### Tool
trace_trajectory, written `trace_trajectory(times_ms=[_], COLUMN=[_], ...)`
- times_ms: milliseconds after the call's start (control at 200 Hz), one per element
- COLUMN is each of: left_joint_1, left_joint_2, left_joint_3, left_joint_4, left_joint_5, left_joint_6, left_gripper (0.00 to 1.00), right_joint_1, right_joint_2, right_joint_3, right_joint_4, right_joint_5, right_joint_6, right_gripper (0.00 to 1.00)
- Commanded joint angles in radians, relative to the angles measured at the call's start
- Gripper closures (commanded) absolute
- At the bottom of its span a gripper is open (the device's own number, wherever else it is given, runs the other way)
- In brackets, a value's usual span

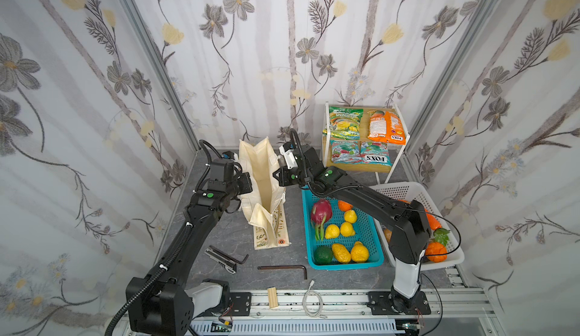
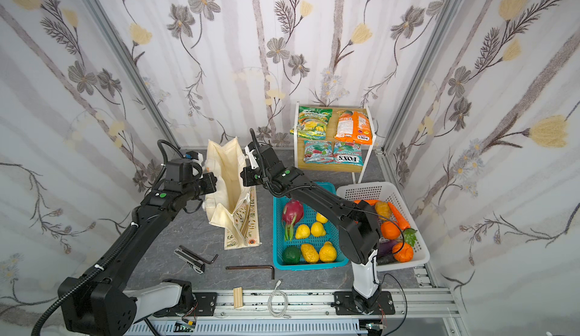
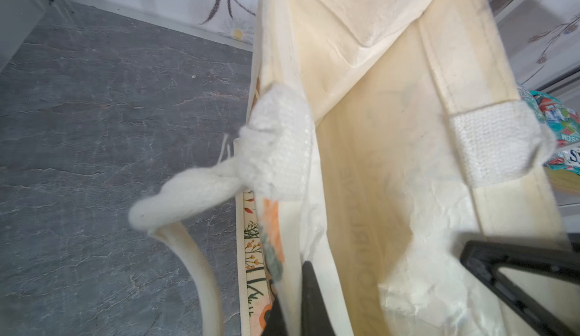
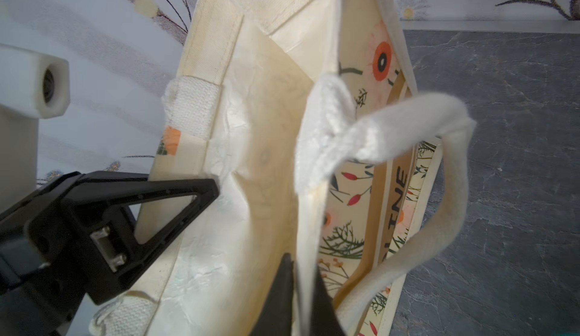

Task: Place the food into the grocery bag and tie it
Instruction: 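Pull the bag edges apart with both grippers to open the bag mouth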

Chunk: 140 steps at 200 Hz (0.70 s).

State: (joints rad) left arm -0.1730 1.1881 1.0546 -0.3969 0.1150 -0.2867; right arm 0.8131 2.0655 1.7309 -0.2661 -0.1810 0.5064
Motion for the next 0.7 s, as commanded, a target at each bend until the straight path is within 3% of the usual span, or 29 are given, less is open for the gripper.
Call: trace_trajectory(times_ms=[0, 420, 600, 695], left_joint_1=[0.030, 0.234, 0.244, 0.243], left_joint_2=[-0.034, -0.137, -0.141, -0.124], left_joint_3=[0.016, -0.067, -0.088, -0.098], left_joint_4=[0.011, -0.025, -0.025, -0.015], left_joint_5=[-0.080, -0.050, -0.079, -0.006], left_joint_6=[0.024, 0.038, 0.051, 0.037], left_gripper=[1.00, 1.00, 1.00, 1.00], right_joint_1=[-0.001, -0.064, -0.101, -0.102], right_joint_2=[-0.033, -0.294, -0.349, -0.343], right_joint_3=[-0.025, -0.375, -0.451, -0.449], right_joint_4=[-0.033, -0.051, -0.032, -0.013], right_joint_5=[0.056, 0.235, 0.235, 0.209], right_joint_6=[-0.004, -0.045, -0.039, -0.037], right_gripper=[1.00, 1.00, 1.00, 1.00])
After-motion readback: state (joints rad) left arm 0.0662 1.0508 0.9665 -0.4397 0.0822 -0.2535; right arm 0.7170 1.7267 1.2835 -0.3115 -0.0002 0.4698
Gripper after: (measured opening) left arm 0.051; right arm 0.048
